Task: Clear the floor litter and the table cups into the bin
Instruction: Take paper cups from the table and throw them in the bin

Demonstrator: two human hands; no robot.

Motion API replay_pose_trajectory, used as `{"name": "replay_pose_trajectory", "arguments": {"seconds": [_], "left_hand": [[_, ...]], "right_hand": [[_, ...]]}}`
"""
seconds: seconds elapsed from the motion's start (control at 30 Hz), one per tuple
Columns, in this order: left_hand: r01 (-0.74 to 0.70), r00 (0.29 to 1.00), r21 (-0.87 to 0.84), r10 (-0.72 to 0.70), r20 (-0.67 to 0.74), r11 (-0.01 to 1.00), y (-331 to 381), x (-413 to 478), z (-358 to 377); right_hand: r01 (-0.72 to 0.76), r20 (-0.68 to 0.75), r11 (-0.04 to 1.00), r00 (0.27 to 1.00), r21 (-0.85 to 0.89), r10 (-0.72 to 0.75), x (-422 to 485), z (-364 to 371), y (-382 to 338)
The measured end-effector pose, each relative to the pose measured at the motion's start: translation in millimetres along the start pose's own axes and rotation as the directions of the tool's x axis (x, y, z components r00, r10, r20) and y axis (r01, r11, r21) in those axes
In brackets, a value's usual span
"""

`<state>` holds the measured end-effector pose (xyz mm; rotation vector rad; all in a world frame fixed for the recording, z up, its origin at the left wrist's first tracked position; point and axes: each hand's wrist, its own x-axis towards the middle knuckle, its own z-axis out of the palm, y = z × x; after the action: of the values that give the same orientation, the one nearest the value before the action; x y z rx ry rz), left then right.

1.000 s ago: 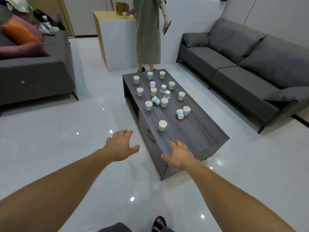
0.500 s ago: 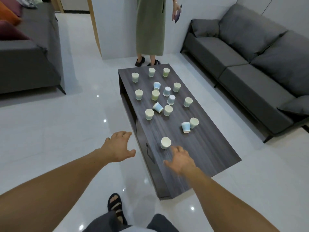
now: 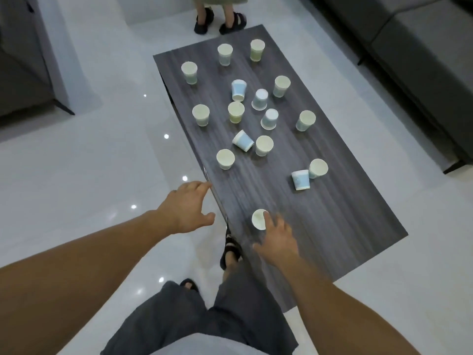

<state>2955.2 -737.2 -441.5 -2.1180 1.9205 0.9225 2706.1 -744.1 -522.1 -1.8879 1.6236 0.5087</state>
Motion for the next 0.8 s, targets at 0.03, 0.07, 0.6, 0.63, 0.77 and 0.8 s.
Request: {"name": "replay_pose_trajectory", "arguments": {"seconds": [0.03,0.07,0.6,0.63,0.77,0.8], "left_hand": [[0.0,1.0,-0.003,0.0,0.016,1.0,0,17,1],[0.0,0.999,-0.01,0.0,0.032,1.0,-1,33,3],[-0.077,0.958,-0.167,0.119,0.26,0.983,-10,168,72],[-0.082,0.964,-0.189,0.126,0.235,0.979,-8,171,67],[-0.141,0.98,-0.281,0.175,0.097,0.949,-7,186,40],[-0.161,0.979,-0.293,0.19,0.074,0.942,-11,189,35]], "right_hand": [[0.0,0.003,1.0,1.0,-0.003,0.0,18,2,2],[-0.005,0.015,1.0,1.0,-0.006,0.005,34,4,4],[-0.15,0.074,0.857,0.989,0.493,0.131,166,37,-6],[-0.123,0.066,0.802,0.992,0.584,0.104,172,22,-14],[0.045,0.126,0.702,0.974,0.711,-0.189,187,-27,-50],[0.075,0.133,0.681,0.96,0.728,-0.248,191,-34,-59]]}}
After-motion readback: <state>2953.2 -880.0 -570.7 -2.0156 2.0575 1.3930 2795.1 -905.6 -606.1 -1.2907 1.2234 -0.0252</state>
